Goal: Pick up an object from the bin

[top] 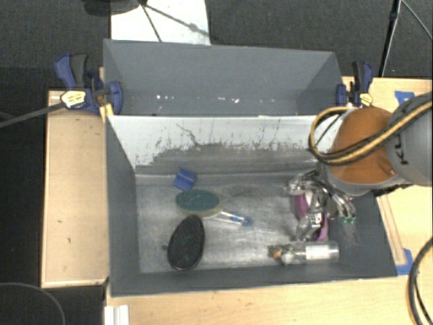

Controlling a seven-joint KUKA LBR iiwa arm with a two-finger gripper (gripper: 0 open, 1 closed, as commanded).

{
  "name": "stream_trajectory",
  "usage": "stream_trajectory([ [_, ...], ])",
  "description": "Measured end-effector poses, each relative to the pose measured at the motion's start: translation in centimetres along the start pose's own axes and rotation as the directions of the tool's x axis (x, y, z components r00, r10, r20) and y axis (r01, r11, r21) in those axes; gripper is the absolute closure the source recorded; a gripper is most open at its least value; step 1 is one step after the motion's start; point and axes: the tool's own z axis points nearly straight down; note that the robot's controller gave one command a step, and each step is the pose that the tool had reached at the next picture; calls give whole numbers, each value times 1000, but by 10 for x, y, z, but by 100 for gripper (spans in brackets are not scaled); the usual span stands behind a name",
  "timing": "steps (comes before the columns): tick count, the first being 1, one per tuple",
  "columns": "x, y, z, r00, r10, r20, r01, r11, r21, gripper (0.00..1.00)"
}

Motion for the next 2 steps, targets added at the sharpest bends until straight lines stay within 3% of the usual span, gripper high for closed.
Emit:
stream_trajectory([
  [1, -17, -49, -43, 1000, 8, 0, -8, 1000, 1, 0],
  [2, -23, -28, -1, 987, -160, -3, 160, 987, 0, 0],
])
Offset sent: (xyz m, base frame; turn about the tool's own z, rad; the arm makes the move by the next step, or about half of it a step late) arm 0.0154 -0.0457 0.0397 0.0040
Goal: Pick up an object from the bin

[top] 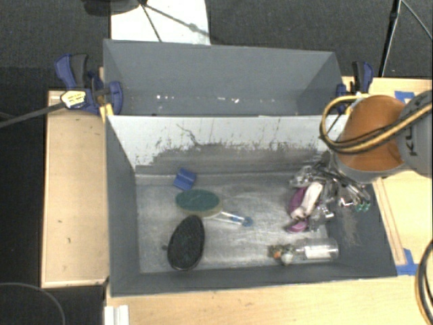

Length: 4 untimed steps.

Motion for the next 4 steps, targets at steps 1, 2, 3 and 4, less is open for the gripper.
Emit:
stream_trajectory([
  [1, -9, -25, -9, 976, -217, 0, 217, 976, -1, 0],
  [2, -9, -24, -10, 976, -217, 0, 217, 976, -2, 100],
  [3, 2, -12, -31, 893, -451, -3, 451, 893, -6, 100],
  [4, 6, -7, -194, 893, -451, 2, 451, 893, 2, 100],
])
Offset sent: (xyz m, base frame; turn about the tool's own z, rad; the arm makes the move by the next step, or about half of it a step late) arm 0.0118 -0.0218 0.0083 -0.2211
